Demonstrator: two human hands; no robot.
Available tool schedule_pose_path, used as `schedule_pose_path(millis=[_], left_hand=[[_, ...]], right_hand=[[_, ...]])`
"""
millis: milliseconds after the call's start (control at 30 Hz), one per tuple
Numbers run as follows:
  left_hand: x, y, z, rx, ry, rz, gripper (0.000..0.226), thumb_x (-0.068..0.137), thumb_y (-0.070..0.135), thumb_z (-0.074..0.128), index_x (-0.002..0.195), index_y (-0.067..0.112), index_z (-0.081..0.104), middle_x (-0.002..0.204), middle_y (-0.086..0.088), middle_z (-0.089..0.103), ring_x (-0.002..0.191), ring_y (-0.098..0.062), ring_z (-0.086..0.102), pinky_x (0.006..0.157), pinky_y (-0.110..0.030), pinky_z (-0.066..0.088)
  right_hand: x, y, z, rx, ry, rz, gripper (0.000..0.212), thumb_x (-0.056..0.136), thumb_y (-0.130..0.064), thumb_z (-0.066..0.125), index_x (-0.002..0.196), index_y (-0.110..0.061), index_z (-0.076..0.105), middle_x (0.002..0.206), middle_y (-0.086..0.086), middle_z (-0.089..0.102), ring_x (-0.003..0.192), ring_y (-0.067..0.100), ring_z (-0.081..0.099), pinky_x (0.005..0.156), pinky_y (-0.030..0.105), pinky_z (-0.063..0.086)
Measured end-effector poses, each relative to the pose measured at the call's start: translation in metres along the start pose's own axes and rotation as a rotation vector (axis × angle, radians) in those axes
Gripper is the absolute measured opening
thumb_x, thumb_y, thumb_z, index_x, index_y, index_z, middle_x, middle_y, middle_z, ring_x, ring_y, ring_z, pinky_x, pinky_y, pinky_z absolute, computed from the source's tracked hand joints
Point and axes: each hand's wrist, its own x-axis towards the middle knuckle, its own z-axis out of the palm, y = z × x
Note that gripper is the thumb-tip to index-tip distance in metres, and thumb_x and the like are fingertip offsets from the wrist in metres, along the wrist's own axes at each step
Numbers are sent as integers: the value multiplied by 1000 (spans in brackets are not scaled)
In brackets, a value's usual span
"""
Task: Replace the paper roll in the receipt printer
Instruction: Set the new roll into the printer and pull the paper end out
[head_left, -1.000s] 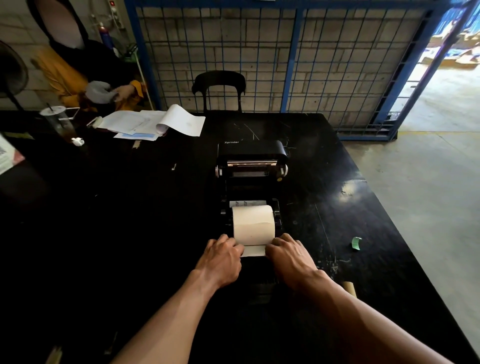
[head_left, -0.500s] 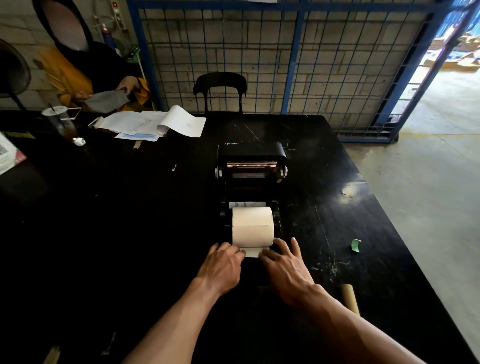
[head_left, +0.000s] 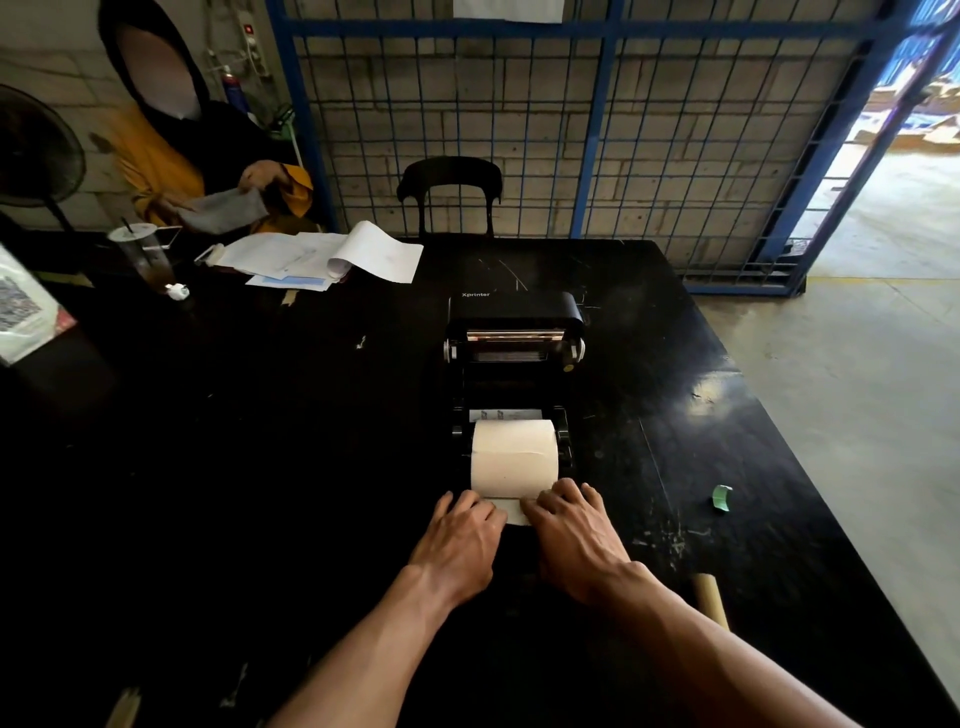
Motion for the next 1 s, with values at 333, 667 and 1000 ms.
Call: schedule_pose_path(millis=[333,667,1000], left_hand=[[1,2,0,42,-64,-38,53,93,4,38,146,9,39,146,-4,45,141,-21,23,118,-53,14],[-8,8,3,60,-19,1,46,97,4,31,141,7,46,143,-6,49,142,-21,24,119,-50,12],[-20,8,5,-50,3,6,51,86,1,43,134,13,55,136,-2,57,135,-18,35,118,-51,13]], right_hand=[[-2,2,6,16,-49,-16,60,95,-42,57,148,-19,42,151,-5,48,147,27,23,120,63,6],[-11,4,9,41,-34,-35,45,97,-36,50,138,-20,50,142,-5,55,147,25,26,120,63,2],[-16,11,11,64,-9,-70,41,98,-38,44,133,-22,56,126,1,65,134,23,41,120,53,14]])
